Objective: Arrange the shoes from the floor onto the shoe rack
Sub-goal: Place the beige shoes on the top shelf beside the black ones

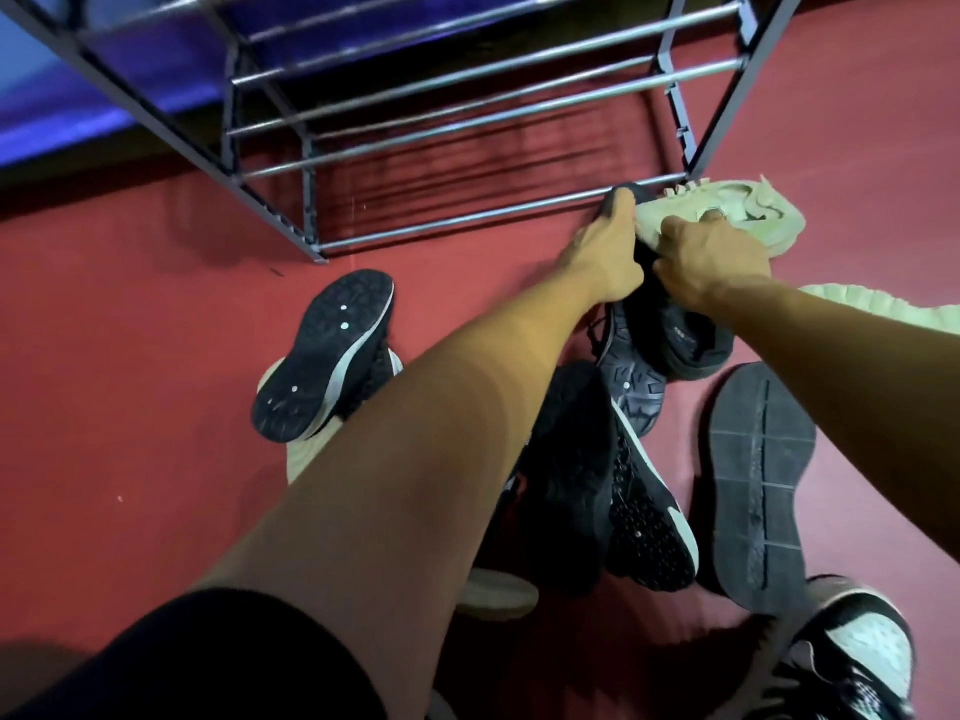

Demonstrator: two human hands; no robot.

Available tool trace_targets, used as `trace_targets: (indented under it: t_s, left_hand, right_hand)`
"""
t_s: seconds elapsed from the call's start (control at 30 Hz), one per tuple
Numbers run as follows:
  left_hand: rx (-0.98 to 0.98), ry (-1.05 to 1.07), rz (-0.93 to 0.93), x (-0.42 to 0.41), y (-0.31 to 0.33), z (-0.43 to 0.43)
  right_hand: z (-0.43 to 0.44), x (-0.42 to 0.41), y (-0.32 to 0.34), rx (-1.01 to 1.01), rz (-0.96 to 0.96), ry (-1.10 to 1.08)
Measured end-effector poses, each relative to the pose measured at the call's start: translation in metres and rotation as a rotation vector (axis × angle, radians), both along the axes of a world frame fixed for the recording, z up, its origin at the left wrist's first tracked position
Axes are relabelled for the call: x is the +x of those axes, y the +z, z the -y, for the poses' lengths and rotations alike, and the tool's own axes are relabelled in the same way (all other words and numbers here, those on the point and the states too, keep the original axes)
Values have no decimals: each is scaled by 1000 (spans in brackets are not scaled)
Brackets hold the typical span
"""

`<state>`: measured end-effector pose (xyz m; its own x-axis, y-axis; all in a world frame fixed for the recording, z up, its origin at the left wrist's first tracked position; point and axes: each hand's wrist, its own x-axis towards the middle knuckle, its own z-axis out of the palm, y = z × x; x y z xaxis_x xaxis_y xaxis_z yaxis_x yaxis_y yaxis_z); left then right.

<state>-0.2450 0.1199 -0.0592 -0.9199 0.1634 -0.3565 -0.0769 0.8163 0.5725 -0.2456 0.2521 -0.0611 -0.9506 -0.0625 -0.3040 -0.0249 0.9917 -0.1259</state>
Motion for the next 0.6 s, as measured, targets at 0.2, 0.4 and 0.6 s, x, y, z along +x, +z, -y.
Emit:
trace_targets:
  t_s: [0.2, 0.4, 0.6]
  left_hand:
    - [32, -36, -96, 18, 33, 10]
    - [34, -54, -204, 30, 95, 29]
    - [61, -53, -304, 46, 166, 46]
  right_hand:
    - [-10, 9, 43, 16, -168, 95]
    - [-10, 20, 123, -144, -129, 103]
    - [2, 34, 200, -387, -159, 96]
